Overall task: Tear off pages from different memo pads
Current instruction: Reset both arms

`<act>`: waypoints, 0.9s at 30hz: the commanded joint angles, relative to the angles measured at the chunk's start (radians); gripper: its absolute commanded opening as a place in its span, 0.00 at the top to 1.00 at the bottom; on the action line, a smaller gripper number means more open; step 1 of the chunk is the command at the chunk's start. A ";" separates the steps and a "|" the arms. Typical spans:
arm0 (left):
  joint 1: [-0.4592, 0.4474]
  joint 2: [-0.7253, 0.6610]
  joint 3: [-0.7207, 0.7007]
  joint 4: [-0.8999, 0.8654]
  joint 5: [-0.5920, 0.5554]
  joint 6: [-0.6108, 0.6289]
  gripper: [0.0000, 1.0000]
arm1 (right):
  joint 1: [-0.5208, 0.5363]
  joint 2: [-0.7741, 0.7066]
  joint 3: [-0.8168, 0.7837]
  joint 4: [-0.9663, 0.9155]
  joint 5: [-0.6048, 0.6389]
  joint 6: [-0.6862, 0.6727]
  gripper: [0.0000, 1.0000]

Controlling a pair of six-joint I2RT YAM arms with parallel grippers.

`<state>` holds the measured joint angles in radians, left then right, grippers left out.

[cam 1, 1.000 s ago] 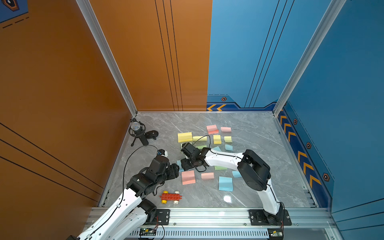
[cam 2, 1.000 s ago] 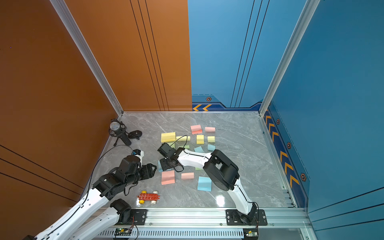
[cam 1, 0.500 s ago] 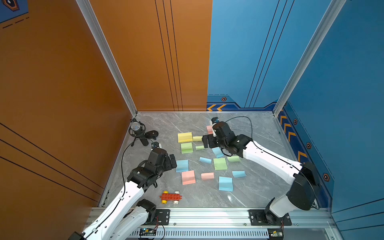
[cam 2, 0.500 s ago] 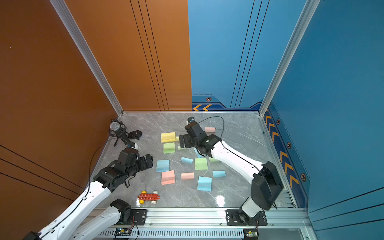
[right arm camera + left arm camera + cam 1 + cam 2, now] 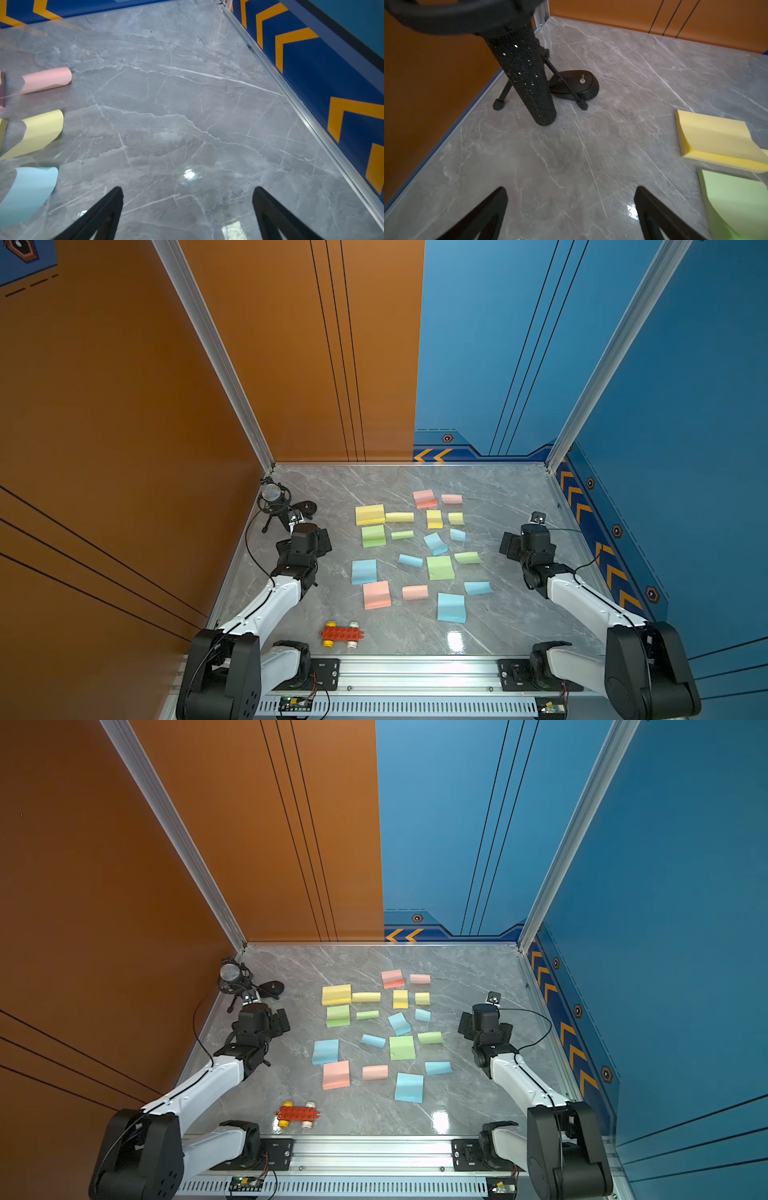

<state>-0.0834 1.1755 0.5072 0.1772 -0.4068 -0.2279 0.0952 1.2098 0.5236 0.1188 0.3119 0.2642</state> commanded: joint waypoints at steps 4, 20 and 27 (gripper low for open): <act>-0.020 0.079 -0.097 0.233 0.007 0.153 0.02 | -0.093 0.128 0.005 0.112 0.111 0.026 0.00; 0.027 0.364 -0.138 0.721 0.087 0.194 0.02 | -0.020 0.326 -0.230 0.907 -0.082 -0.237 0.00; -0.003 0.363 -0.132 0.708 0.057 0.220 0.02 | -0.080 0.314 -0.137 0.723 -0.205 -0.205 0.00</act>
<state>-0.0772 1.5383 0.3614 0.8715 -0.3290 -0.0330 0.0292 1.5242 0.3664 0.8364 0.1963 0.0799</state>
